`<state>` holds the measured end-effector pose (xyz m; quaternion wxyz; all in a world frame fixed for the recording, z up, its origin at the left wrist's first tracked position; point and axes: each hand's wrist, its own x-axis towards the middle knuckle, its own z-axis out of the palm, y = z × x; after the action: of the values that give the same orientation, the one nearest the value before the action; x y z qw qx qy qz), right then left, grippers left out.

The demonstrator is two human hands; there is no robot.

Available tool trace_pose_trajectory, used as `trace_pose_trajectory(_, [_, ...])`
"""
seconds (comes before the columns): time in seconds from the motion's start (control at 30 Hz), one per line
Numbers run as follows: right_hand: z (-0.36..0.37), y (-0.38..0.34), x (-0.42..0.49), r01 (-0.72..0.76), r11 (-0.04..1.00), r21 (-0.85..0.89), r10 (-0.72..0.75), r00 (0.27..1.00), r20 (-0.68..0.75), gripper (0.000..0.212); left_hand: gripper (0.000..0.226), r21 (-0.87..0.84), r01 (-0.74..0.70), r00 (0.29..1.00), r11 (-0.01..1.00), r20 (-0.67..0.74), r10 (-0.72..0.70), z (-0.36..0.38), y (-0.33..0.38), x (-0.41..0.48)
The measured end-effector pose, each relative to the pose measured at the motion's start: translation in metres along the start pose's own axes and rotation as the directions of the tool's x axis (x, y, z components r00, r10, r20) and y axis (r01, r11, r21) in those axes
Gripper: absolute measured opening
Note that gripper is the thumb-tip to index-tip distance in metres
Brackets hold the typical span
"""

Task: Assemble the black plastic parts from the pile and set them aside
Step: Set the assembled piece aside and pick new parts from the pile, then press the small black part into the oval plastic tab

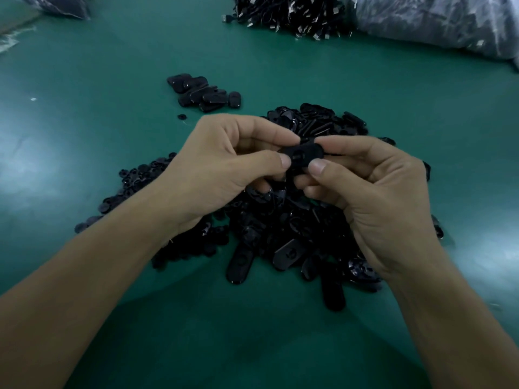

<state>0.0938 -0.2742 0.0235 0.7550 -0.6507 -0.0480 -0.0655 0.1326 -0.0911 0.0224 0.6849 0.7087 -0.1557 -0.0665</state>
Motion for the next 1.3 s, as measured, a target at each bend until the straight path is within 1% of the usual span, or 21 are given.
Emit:
trace_pose_trajectory(0.17, [0.0,0.0,0.0,-0.008,1.0,-0.012,0.008,1.0,-0.004,0.017,0.018,-0.079,0.004,1.0,0.997,0.004,-0.004,0.0,0.001,-0.001])
trace_pose_trajectory(0.3, [-0.002,0.002,0.0,0.002,0.999,-0.035,-0.002,1.0,-0.002,0.017,0.018,-0.075,-0.009,1.0,0.997,-0.002,0.008,0.001,0.0,0.0])
trace_pose_trajectory(0.37, [-0.002,0.003,0.0,0.015,0.998,-0.056,-0.015,1.0,0.005,0.017,0.017,-0.048,-0.015,1.0,0.999,-0.007,0.015,0.0,-0.001,0.0])
trace_pose_trajectory(0.43, [-0.002,0.004,0.0,0.048,0.994,-0.094,-0.047,0.999,0.015,0.021,0.011,0.041,-0.04,0.999,0.998,-0.015,0.04,-0.001,-0.002,0.0])
trace_pose_trajectory(0.5, [-0.003,0.005,0.001,0.111,0.974,-0.198,-0.106,0.994,0.034,0.026,0.008,0.15,-0.068,0.998,0.986,-0.002,0.069,-0.001,-0.003,0.0])
trace_pose_trajectory(0.53, [-0.003,0.005,0.001,0.147,0.953,-0.264,-0.136,0.989,0.058,0.028,0.011,0.182,-0.071,0.997,0.981,0.015,0.069,-0.002,-0.004,0.0])
trace_pose_trajectory(0.57, [-0.002,0.005,0.001,0.179,0.933,-0.313,-0.158,0.983,0.092,0.029,0.015,0.2,-0.073,0.997,0.977,0.041,0.066,-0.002,-0.004,0.0])
trace_pose_trajectory(0.63, [0.0,0.006,0.0,0.217,0.913,-0.344,-0.176,0.973,0.147,0.031,0.02,0.212,-0.091,0.992,0.973,0.102,0.07,-0.002,-0.003,-0.001])
trace_pose_trajectory(0.7, [0.003,0.007,-0.001,0.221,0.906,-0.362,-0.183,0.974,0.136,0.031,0.019,0.198,-0.109,0.99,0.974,0.114,0.087,-0.003,-0.003,0.0])
trace_pose_trajectory(0.73, [0.004,0.009,-0.001,0.217,0.895,-0.39,-0.19,0.976,0.107,0.031,0.015,0.185,-0.108,0.992,0.977,0.081,0.095,-0.004,-0.005,0.002])
trace_pose_trajectory(0.8, [0.004,0.012,-0.003,0.218,0.841,-0.496,-0.219,0.974,0.057,0.027,0.007,0.17,-0.086,0.994,0.982,-0.058,0.097,-0.007,-0.009,0.006])
trace_pose_trajectory(0.83, [0.006,0.012,-0.004,0.234,0.803,-0.549,-0.236,0.969,0.067,0.024,0.007,0.169,-0.071,0.985,0.983,-0.144,0.095,-0.011,-0.01,0.008])
trace_pose_trajectory(0.9, [0.01,0.012,-0.006,0.28,0.704,-0.653,-0.23,0.959,0.163,0.016,0.008,0.143,-0.041,0.954,0.989,-0.289,0.081,-0.018,-0.012,0.013])
trace_pose_trajectory(0.97, [0.019,0.011,-0.007,0.344,0.558,-0.755,-0.169,0.938,0.303,0.011,0.012,0.068,-0.039,0.923,0.997,-0.381,0.062,-0.025,-0.013,0.014])
trace_pose_trajectory(1.0, [0.023,0.01,-0.007,0.368,0.503,-0.782,-0.121,0.926,0.358,0.011,0.014,0.023,-0.052,0.913,0.998,-0.405,0.057,-0.028,-0.013,0.015])
trace_pose_trajectory(1.03, [0.027,0.009,-0.006,0.384,0.468,-0.796,-0.068,0.914,0.4,0.013,0.016,-0.018,-0.068,0.909,0.997,-0.414,0.055,-0.029,-0.012,0.015])
trace_pose_trajectory(1.13, [0.041,0.006,-0.005,0.425,0.399,-0.813,0.055,0.874,0.484,0.021,0.016,-0.076,-0.086,0.909,0.993,-0.414,0.047,-0.027,-0.011,0.014])
trace_pose_trajectory(1.2, [0.048,0.005,-0.004,0.445,0.365,-0.818,0.098,0.855,0.509,0.027,0.017,-0.078,-0.077,0.9,0.994,-0.434,0.036,-0.026,-0.011,0.014])
trace_pose_trajectory(1.3, [0.056,0.006,-0.004,0.468,0.325,-0.822,0.119,0.842,0.526,0.032,0.016,-0.064,-0.067,0.882,0.996,-0.471,0.029,-0.027,-0.01,0.014])
